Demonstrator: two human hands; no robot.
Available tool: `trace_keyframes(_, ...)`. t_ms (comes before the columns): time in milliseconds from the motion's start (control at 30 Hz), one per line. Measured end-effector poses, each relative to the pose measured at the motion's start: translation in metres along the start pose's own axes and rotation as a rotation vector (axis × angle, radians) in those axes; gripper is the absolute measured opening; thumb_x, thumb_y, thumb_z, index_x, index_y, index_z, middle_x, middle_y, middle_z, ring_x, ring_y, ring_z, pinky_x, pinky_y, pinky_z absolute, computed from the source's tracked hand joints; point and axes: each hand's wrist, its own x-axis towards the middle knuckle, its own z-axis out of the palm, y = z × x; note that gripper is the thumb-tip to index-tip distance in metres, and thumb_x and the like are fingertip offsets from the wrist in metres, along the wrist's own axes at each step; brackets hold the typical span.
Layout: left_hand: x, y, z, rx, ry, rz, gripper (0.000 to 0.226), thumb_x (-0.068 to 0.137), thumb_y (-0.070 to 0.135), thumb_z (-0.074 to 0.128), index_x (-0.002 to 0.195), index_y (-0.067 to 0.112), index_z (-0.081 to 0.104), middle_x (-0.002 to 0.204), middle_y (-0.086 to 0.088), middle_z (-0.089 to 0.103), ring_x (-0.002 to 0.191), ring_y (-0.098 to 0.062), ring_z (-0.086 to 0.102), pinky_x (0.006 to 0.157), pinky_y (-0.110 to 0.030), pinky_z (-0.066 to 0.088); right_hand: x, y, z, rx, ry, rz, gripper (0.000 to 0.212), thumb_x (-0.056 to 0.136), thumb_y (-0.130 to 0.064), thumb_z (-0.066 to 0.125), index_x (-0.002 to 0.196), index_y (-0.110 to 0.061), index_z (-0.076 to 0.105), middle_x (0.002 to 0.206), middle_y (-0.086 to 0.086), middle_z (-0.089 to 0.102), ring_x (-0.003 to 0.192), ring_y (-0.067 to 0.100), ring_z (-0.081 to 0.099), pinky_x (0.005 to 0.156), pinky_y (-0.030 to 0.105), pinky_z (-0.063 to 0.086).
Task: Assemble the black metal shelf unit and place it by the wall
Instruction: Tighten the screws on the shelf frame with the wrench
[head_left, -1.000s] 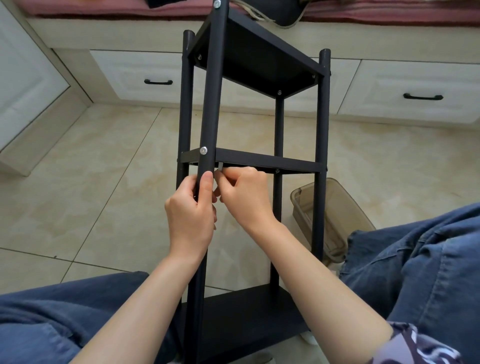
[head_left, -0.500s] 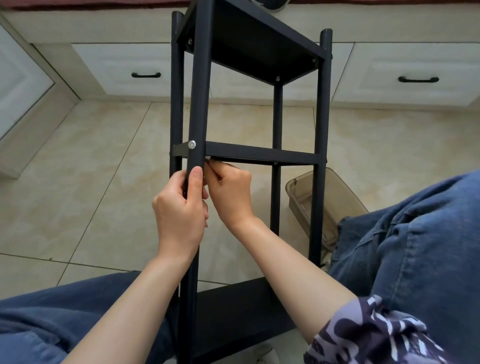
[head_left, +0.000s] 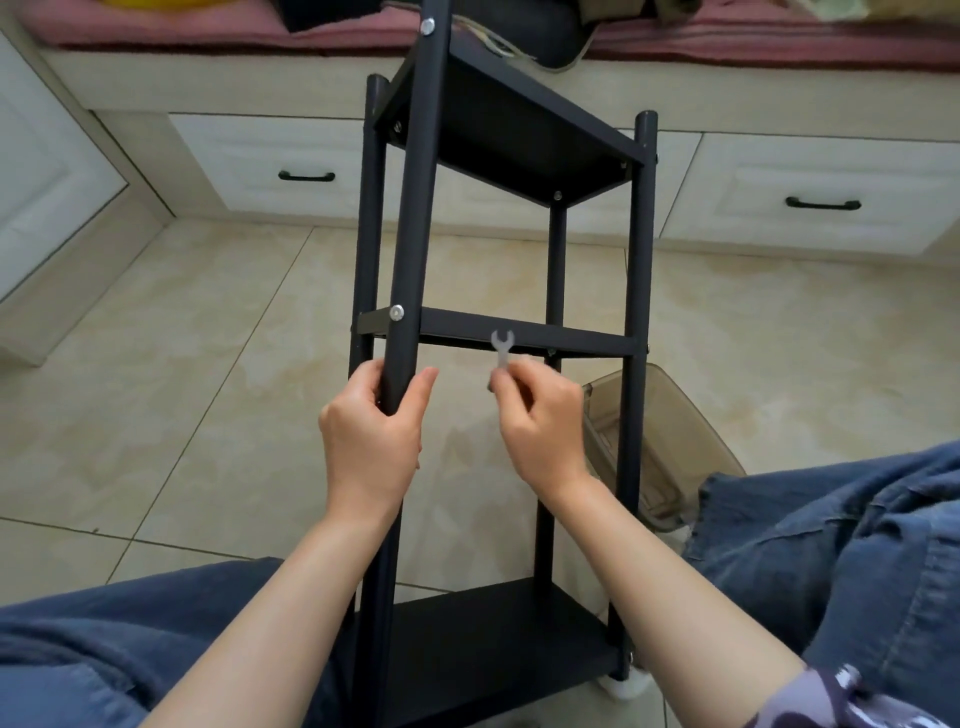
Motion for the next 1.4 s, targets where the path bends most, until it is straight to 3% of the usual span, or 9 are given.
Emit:
trace_keyframes(67,0.0,0.0,0.0,-0.006,0.003,0.003,0.024,0.094,0.033,0.07,0.076,0.021,0.059,0.049,-0.004,0.052,0.041,-0.017,0.051,0.046,-0.042,0.049,0.016,-0.011,-0.014,0.051,0.082,0.016,0.03,0.095,-0.005,0.054,0.066,-0.011,0.05,0.059,-0.009,0.044,0.056,0.007,0.04,0.055,0.023,0.03)
trace_keyframes(167,0.0,0.001,0.0,-0.005,0.009,0.012,0.025,0.095,0.033,0.068,0.074,0.024,0.058,0.051,-0.01,0.052,0.043,-0.024,0.05,0.048,-0.048,0.05,0.049,-0.013,-0.035,-0.029,0.116,0.097,0.031,0.097,-0.011,0.051,0.066,-0.01,0.048,0.063,-0.007,0.043,0.064,0.013,0.042,0.061,0.027,0.031)
trace_keyframes(367,-0.002,0.005,-0.005,0.005,-0.012,0.045,0.025,0.095,0.034,0.067,0.075,0.022,0.059,0.056,-0.015,0.053,0.052,-0.038,0.052,0.05,-0.051,0.048,0.106,0.02,-0.081,-0.291,0.199,0.508,0.027,0.099,-0.024,0.05,0.097,-0.007,0.071,0.122,0.012,0.051,0.12,0.029,0.041,0.087,0.025,0.026)
trace_keyframes(467,-0.003,0.007,-0.006,0.003,-0.012,0.067,0.025,0.095,0.031,0.068,0.074,0.022,0.058,0.055,-0.015,0.051,0.052,-0.038,0.05,0.049,-0.052,0.046,0.122,0.025,-0.095,-0.351,0.15,0.676,0.023,0.095,-0.027,0.055,0.106,-0.016,0.072,0.134,0.013,0.042,0.126,0.034,0.034,0.088,0.031,0.028)
trace_keyframes(700,-0.003,0.006,-0.006,-0.006,-0.034,0.088,0.02,0.094,0.031,0.068,0.076,0.025,0.06,0.056,-0.013,0.049,0.052,-0.039,0.048,0.048,-0.052,0.046,0.121,0.034,-0.106,-0.032,0.11,0.731,0.008,0.082,-0.017,0.067,0.079,-0.014,0.074,0.101,-0.002,0.066,0.106,0.024,0.059,0.094,0.042,0.049)
trace_keyframes(900,0.005,0.002,-0.017,0.025,-0.024,0.081,0.022,0.095,0.034,0.062,0.076,0.028,0.055,0.055,-0.01,0.047,0.051,-0.032,0.046,0.047,-0.043,0.043,0.133,0.014,-0.115,0.129,0.036,0.704,0.01,0.084,-0.012,0.067,0.079,-0.005,0.072,0.075,0.003,0.049,0.067,0.019,0.044,0.062,0.034,0.04)
trace_keyframes(1033,0.02,-0.002,-0.025,0.043,-0.003,0.082,0.024,0.098,0.037,0.057,0.081,0.02,0.056,0.059,0.0,0.046,0.051,-0.01,0.041,0.048,-0.025,0.035,0.145,-0.009,-0.126,0.153,-0.054,0.614,0.015,0.085,-0.012,0.068,0.089,0.001,0.074,0.078,0.001,0.048,0.061,0.017,0.045,0.06,0.032,0.041)
trace_keyframes(1233,0.041,-0.011,-0.03,-0.04,0.026,-0.122,0.023,0.105,0.034,0.048,0.092,0.015,0.054,0.075,-0.001,0.052,0.068,-0.018,0.05,0.064,-0.036,0.045,0.16,-0.058,-0.144,0.452,-0.361,0.507,0.017,0.092,-0.01,0.059,0.085,0.0,0.071,0.067,-0.002,0.056,0.061,0.013,0.048,0.067,0.031,0.044)
trace_keyframes(1400,0.044,-0.022,-0.026,-0.007,0.039,-0.228,0.025,0.107,0.031,0.043,0.105,0.009,0.055,0.089,-0.003,0.056,0.081,-0.015,0.054,0.067,-0.024,0.042,0.154,-0.097,-0.134,0.647,-0.442,0.411,0.015,0.081,-0.016,0.062,0.078,-0.006,0.072,0.074,0.002,0.046,0.059,0.012,0.043,0.062,0.026,0.043)
